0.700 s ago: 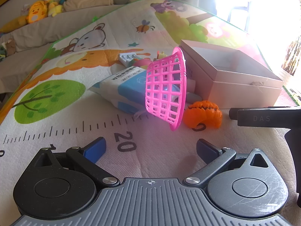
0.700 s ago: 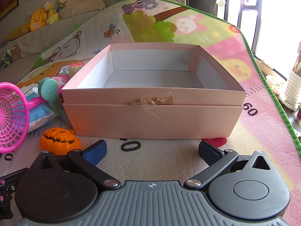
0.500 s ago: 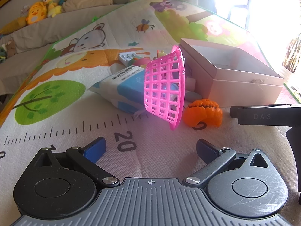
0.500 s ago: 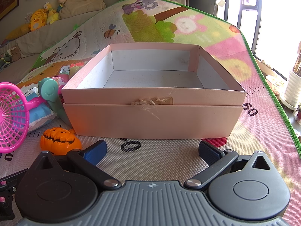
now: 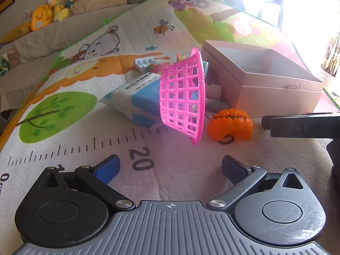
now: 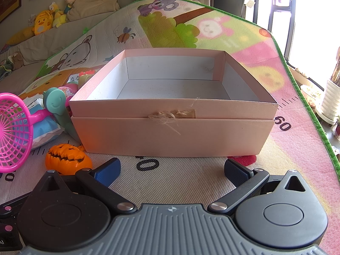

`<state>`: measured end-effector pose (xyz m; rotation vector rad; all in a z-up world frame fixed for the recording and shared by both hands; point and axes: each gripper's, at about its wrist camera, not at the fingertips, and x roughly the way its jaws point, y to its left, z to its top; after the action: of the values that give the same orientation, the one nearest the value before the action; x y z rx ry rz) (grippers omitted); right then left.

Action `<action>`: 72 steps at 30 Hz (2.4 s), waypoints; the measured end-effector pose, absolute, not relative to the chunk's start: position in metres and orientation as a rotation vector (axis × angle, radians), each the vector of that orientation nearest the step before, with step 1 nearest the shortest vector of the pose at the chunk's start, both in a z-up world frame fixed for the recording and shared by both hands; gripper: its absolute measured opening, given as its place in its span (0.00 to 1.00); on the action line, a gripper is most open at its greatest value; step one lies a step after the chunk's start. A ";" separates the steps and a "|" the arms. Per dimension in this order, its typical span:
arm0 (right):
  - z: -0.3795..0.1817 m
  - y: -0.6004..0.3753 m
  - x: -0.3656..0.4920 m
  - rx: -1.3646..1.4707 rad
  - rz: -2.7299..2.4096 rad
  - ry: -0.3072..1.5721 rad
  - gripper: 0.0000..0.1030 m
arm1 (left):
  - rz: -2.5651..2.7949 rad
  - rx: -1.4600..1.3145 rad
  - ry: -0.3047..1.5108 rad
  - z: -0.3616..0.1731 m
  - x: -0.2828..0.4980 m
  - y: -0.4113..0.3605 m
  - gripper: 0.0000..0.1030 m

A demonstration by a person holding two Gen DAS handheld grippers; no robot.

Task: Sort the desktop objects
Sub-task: 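Move the left tool toward the pink scoop net and grasp its rim, then drop the pink net into the box with left tool while right grasps pumpkin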

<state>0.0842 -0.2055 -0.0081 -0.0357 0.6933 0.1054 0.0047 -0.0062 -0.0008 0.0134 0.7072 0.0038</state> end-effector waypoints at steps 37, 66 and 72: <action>0.010 -0.205 0.009 -0.093 0.271 0.676 1.00 | -0.088 0.107 0.600 0.040 0.000 -0.001 1.00; 0.021 -0.217 0.003 -0.172 0.303 0.734 0.56 | -0.111 0.235 0.649 0.025 0.027 0.032 1.00; 0.026 -0.223 -0.002 -0.174 0.325 0.677 0.76 | -0.074 0.175 0.673 0.033 0.017 0.039 0.85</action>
<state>-0.0024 -0.2229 0.0263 -0.1742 0.6767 0.3250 0.0173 0.0394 0.0331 0.1748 0.6735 -0.0742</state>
